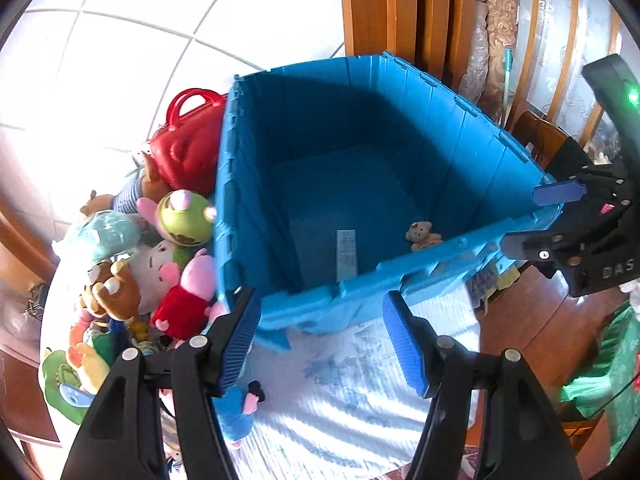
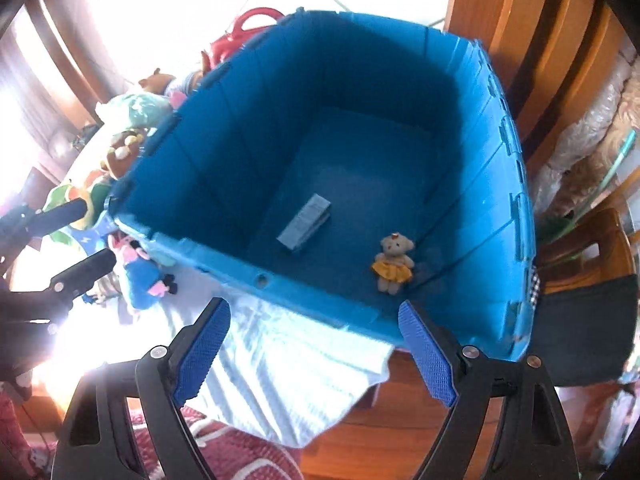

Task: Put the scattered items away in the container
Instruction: 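Lift both tools out of the crate and back toward the toy pile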

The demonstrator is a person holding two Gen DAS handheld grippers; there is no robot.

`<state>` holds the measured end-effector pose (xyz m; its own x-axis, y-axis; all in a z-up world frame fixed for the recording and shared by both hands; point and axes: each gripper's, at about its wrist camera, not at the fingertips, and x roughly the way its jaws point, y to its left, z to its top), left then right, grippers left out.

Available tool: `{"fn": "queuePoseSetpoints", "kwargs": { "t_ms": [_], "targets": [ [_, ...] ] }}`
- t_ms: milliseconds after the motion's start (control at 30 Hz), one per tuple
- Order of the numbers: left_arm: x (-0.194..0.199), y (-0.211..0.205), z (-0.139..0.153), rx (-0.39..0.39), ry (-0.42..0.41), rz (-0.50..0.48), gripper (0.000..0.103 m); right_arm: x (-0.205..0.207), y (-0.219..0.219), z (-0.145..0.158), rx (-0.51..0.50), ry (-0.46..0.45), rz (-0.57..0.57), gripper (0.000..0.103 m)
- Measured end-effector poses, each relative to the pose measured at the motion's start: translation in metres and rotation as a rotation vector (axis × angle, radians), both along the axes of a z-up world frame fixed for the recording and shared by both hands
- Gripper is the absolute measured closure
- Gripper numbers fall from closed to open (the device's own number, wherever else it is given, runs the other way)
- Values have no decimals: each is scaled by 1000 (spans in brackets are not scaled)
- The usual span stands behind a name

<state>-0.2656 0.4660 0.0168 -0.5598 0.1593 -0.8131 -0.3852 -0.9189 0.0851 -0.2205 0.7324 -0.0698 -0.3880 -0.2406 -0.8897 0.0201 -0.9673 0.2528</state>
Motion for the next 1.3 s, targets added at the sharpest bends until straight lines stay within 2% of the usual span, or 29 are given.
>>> {"fn": "queuePoseSetpoints", "kwargs": {
  "t_ms": [267, 533, 633, 700, 900, 1000, 1100, 1300],
  "targets": [
    [31, -38, -14, 7, 33, -3, 40, 40, -35, 5, -23, 81, -27, 16],
    [62, -75, -41, 33, 59, 46, 40, 74, -73, -10, -61, 127, -33, 15],
    [74, -85, -50, 63, 54, 77, 40, 84, -81, -18, -65, 145, -26, 7],
    [83, -89, -56, 63, 64, 102, 40, 91, -87, -23, -60, 165, -17, 7],
    [106, -102, -74, 79, 57, 207, 40, 103, -100, -28, -67, 214, 34, 7],
    [115, -113, -87, 106, 24, 277, 40, 107, -110, -32, -71, 241, 67, 6],
    [127, -128, -98, 116, 12, 354, 40, 110, -118, -38, -95, 255, 93, 1],
    [157, -175, -116, 150, -26, 498, 40, 114, -144, -52, -149, 240, 157, 1]
  ]
}}
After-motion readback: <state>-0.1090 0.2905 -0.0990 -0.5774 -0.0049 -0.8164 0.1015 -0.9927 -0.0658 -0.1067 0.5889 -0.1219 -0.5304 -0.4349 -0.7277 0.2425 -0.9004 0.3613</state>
